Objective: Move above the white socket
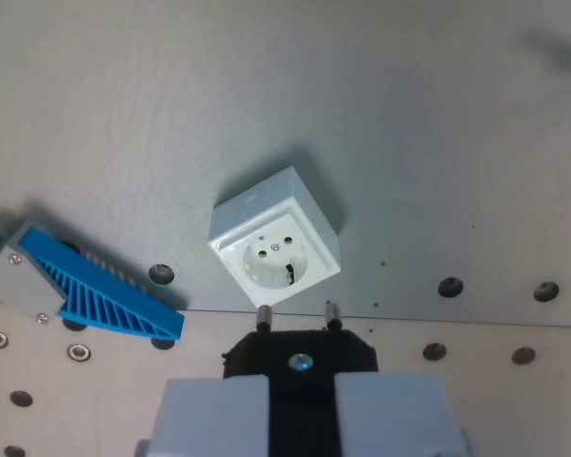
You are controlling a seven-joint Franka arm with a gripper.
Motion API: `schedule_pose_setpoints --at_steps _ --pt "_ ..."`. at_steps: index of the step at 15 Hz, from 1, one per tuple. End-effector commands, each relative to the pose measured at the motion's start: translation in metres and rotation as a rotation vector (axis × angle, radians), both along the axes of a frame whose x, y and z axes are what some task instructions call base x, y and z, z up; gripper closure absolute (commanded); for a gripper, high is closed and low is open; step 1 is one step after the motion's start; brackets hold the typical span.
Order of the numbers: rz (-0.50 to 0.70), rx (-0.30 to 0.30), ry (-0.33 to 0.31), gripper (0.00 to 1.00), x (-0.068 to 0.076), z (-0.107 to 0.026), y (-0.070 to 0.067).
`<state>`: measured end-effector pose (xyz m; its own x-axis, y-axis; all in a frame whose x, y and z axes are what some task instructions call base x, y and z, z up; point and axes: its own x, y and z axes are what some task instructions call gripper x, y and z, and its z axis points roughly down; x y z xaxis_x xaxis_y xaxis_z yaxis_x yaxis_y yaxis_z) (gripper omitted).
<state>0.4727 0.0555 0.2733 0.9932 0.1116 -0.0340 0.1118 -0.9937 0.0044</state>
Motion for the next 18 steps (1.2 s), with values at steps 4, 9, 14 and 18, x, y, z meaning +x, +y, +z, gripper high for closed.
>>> schedule_pose_setpoints --at_steps 4,9,14,18 --pt "0.239 -0.001 -0.092 1.0 -0.018 -0.03 0.0" --pt "0.318 -0.01 -0.083 1.0 -0.031 -0.052 -0.001" --pt "0.396 -0.019 -0.079 1.0 -0.044 -0.078 -0.001" --pt "0.446 -0.026 -0.071 1.0 -0.055 -0.099 0.0"
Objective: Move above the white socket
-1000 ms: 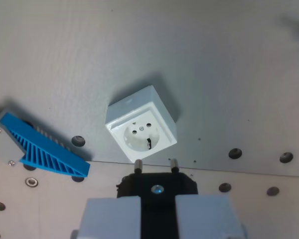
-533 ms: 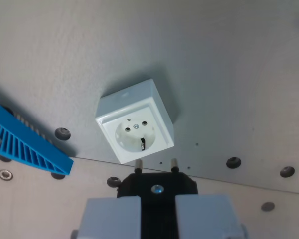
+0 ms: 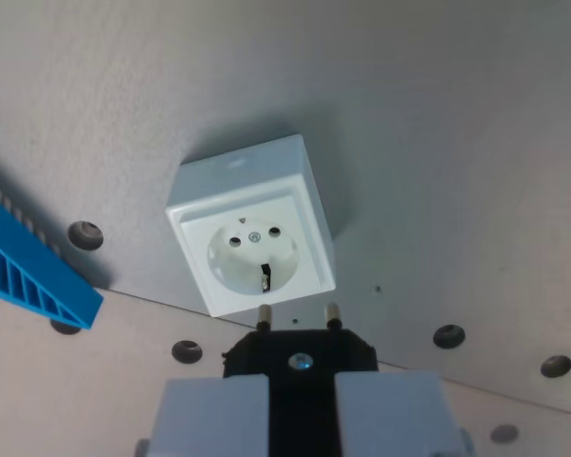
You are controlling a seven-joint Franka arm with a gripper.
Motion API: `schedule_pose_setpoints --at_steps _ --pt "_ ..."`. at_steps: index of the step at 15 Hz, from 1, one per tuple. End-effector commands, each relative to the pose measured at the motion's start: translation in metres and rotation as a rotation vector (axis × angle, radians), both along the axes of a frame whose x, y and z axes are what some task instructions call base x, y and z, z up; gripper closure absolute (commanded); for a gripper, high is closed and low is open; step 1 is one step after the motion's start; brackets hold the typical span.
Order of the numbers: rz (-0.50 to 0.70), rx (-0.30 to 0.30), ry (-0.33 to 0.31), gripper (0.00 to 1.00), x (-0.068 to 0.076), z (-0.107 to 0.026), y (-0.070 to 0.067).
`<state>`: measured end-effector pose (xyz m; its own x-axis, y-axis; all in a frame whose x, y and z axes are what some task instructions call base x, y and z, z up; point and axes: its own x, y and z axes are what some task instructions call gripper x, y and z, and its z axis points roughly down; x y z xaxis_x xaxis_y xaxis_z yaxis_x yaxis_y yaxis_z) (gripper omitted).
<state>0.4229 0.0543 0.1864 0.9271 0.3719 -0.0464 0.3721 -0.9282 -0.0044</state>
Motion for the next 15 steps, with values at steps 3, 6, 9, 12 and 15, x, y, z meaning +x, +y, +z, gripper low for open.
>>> schedule_pose_setpoints --at_steps 3,6,9,12,15 --pt "0.207 -0.021 -0.087 1.0 -0.012 -0.026 0.001" --pt "0.228 -0.027 -0.087 1.0 -0.019 -0.039 0.001" --pt "0.249 -0.027 -0.086 1.0 -0.025 -0.049 0.002" --pt "0.262 -0.023 -0.089 1.0 -0.03 -0.057 0.002" --pt "0.262 -0.025 -0.089 1.0 -0.035 -0.064 0.003"
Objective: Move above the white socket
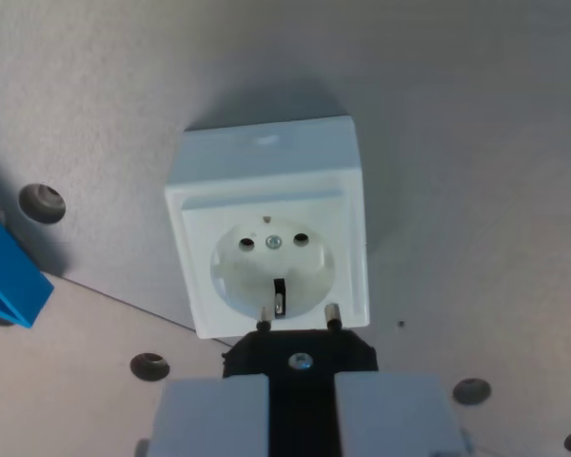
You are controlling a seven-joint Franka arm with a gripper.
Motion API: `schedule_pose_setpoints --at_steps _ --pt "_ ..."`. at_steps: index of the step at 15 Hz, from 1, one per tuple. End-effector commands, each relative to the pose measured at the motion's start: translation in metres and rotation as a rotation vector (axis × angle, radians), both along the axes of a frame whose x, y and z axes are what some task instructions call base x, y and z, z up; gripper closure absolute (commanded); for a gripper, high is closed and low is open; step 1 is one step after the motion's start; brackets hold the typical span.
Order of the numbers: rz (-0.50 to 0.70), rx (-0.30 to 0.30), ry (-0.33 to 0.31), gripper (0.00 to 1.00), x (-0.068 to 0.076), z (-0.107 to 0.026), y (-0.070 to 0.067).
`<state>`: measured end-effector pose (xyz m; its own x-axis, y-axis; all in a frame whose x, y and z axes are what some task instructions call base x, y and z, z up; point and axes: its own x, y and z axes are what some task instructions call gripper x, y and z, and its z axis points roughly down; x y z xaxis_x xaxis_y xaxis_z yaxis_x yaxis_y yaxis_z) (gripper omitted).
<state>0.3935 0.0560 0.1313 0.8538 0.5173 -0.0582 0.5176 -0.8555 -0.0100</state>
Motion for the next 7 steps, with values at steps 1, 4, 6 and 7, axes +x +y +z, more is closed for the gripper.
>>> schedule_pose_setpoints --at_steps 1,4,6,7 --pt "0.098 -0.016 -0.104 1.0 -0.0069 -0.0105 0.0017" --pt "0.094 -0.018 -0.103 1.0 -0.0099 -0.0152 0.0026" --pt "0.09 -0.017 -0.101 1.0 -0.0112 -0.0172 0.0029" --pt "0.087 -0.015 -0.103 1.0 -0.0118 -0.018 0.003"
